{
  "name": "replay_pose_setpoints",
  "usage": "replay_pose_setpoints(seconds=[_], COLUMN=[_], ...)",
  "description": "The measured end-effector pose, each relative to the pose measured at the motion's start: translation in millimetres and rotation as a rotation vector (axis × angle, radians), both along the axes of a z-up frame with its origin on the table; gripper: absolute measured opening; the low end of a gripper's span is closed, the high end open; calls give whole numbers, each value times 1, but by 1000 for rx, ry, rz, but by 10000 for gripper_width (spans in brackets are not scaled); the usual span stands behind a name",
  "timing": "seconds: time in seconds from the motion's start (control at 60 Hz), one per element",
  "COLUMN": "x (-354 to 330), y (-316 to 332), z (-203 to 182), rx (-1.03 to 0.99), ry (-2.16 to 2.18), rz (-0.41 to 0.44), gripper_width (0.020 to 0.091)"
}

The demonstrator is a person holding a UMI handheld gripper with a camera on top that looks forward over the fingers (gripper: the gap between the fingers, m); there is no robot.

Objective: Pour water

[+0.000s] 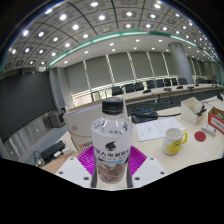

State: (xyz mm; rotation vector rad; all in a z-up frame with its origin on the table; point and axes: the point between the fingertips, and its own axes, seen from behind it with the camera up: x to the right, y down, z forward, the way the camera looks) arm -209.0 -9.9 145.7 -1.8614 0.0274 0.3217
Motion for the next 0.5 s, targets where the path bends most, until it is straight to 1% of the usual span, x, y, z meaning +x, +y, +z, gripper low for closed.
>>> replay_pose_setpoints(seconds=[0.117, 0.217, 0.317, 0.383, 0.45, 0.5], x=[16, 32, 52, 62, 69, 75], y=[31, 59, 89, 101, 108, 119], z=[32, 42, 36, 31, 26, 14], rx=[-1, -36, -106, -161, -217, -262], ry=[226, 420, 712, 944, 1174, 1317], rz=[-39, -66, -93, -125, -133, -156], gripper_width=[399, 400, 399, 397, 398, 398])
